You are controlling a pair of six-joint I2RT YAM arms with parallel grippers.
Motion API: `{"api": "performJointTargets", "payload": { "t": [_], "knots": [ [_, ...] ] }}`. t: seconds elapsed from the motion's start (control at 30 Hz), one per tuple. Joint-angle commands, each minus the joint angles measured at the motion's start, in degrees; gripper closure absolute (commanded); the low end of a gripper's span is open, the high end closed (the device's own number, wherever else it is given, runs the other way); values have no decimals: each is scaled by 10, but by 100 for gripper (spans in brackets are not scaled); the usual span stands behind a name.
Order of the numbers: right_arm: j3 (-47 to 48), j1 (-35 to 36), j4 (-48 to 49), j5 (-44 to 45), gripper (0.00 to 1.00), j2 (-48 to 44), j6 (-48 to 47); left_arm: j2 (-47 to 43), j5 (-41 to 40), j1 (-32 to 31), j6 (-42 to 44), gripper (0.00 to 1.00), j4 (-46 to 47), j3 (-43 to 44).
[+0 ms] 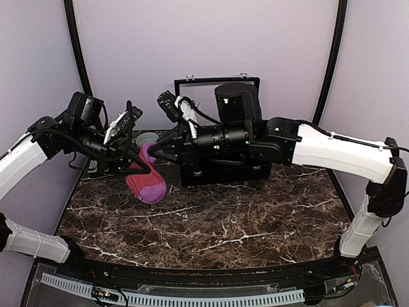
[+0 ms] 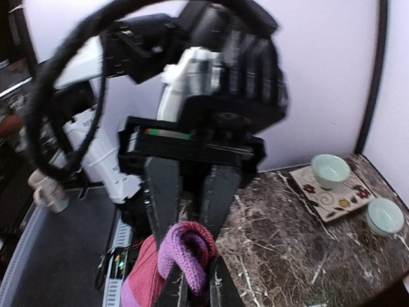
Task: Roll the socks
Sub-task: Roll the sock at the center of the board.
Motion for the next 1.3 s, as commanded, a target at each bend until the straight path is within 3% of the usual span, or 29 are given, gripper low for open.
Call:
{"api": "performJointTargets", "payload": {
  "t": [0.0, 0.13, 0.37, 0.5, 0.67, 0.87, 1.03, 1.13, 1.23, 1.27],
  "knots": [
    [-88, 24, 116, 234, 100, -8, 140, -8, -189, -2, 24, 100, 71, 6],
    [-106, 40, 190, 311, 100, 3, 211, -12, -231, -2, 53, 100, 76, 1],
    [-99, 46, 242, 376, 100, 26, 288, -27, -216, -23, 143, 96, 29, -25],
    [-77, 47, 243, 377, 100, 40, 303, -41, -294, -49, 189, 93, 29, -54],
    [-60, 56, 242, 395, 100, 60, 322, -47, -447, -62, 199, 88, 97, -58],
    [-73, 58, 275, 428, 100, 69, 365, -70, -536, -107, 262, 85, 135, -85],
    [-79, 57, 306, 437, 100, 75, 391, -93, -566, -133, 320, 81, 152, -117],
    [-77, 56, 315, 436, 100, 78, 400, -105, -588, -145, 353, 73, 169, -139],
    [-81, 55, 323, 433, 100, 76, 410, -117, -641, -161, 396, 50, 219, -169],
    [-82, 56, 325, 432, 100, 76, 414, -120, -667, -166, 411, 47, 247, -180]
  ]
}}
